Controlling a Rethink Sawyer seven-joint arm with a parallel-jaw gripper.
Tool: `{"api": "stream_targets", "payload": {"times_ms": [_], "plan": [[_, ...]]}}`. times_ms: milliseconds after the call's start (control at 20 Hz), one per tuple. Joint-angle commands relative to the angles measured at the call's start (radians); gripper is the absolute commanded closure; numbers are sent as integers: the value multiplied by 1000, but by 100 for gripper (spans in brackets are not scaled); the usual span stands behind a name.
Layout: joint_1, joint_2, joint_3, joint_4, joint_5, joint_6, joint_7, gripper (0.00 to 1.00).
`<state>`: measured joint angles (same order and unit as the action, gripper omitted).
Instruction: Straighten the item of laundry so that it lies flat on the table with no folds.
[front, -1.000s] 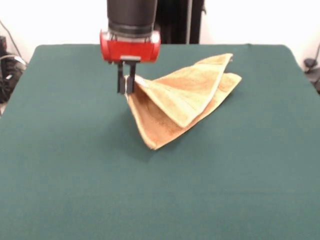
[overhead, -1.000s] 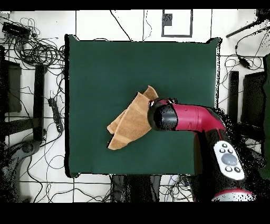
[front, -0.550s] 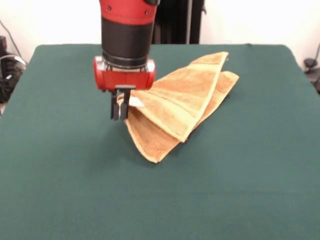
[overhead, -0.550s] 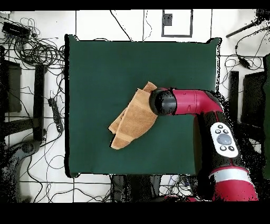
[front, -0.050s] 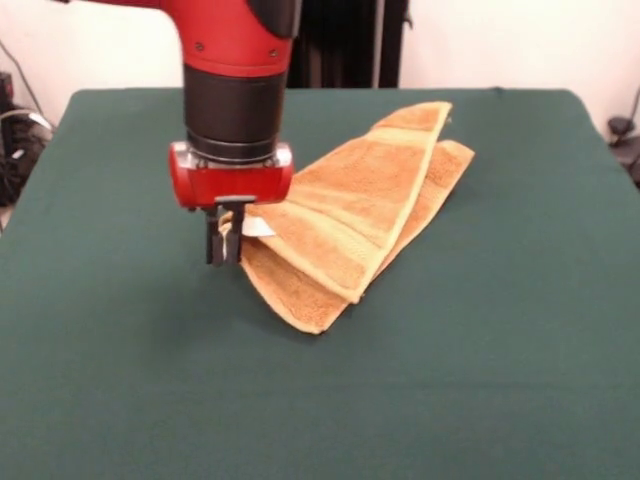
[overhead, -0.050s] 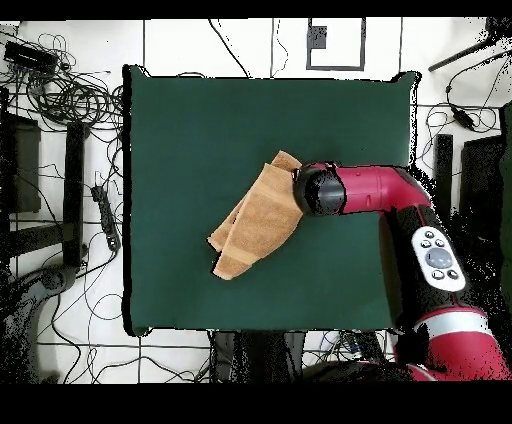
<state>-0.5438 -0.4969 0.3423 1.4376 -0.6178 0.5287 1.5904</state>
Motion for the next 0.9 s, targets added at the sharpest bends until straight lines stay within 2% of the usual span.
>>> {"api": "stream_targets", "payload": {"times_ms": [50,500,900], "plan": [[-124,-35,202,163,-88,-64,-343,100],[-215,-57,260,258,-198,-120,-269,100],[-300,-28,338,342,-278,-245,-179,100]]}}
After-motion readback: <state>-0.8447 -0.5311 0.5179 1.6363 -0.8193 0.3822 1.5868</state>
